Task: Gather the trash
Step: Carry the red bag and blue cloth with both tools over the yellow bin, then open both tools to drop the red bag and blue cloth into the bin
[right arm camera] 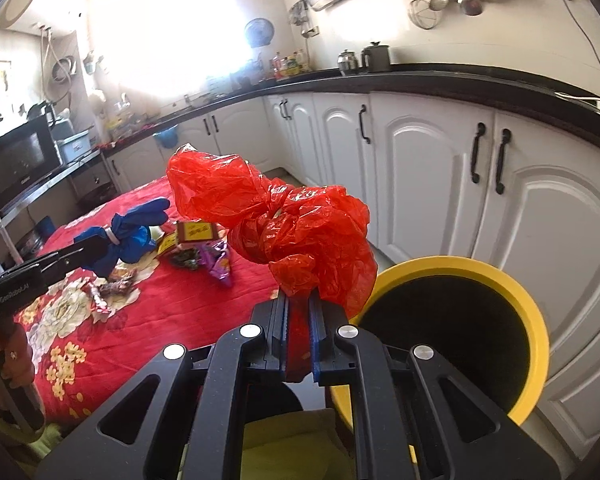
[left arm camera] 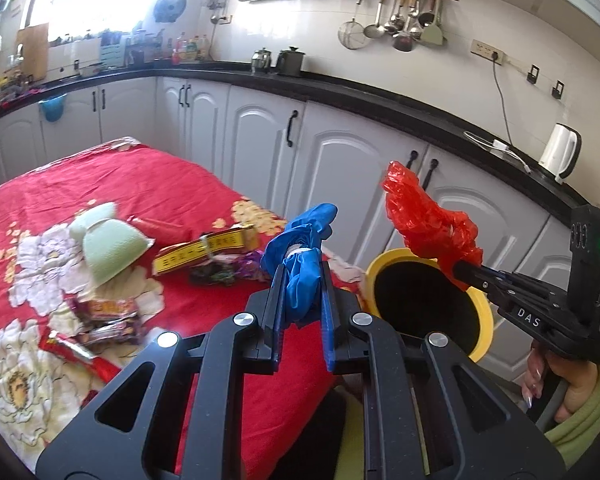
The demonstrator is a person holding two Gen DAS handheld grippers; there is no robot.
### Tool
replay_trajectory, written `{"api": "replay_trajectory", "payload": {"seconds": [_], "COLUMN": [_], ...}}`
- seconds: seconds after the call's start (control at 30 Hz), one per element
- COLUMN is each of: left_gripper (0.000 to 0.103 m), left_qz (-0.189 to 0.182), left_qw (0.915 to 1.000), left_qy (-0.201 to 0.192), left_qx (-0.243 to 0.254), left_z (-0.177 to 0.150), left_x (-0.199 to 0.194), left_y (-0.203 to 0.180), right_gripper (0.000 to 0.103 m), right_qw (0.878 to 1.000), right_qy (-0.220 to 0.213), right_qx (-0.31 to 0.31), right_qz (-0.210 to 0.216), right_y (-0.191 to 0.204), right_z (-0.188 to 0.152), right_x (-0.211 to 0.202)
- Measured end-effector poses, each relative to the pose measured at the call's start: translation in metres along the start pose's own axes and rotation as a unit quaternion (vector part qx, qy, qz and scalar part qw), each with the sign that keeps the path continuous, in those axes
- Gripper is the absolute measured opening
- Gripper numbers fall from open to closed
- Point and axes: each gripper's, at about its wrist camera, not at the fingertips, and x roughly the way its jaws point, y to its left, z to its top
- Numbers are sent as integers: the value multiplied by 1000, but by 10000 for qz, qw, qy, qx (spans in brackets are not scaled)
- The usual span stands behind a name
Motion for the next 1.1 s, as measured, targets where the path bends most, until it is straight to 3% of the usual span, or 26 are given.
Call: {"api": "replay_trajectory", "payload": {"seconds": [0.6, 1.1], "left_gripper": [10, 10], "left_qz": [-533, -794], "left_qw": [9976, 9936], "left_qy": [122, 463], "left_qx": [418, 658], "left_z": [7, 0], "left_x": [35, 76], "left_y": [-64, -99], "right_gripper": [8, 8], "right_qw": [9968, 9882], "right_qy": [-200, 170], "right_qx": [460, 976], "right_qz": [-627, -1166], "right_y": [-60, -103], "right_z": [-8, -31], "right_x": [-25, -11]}}
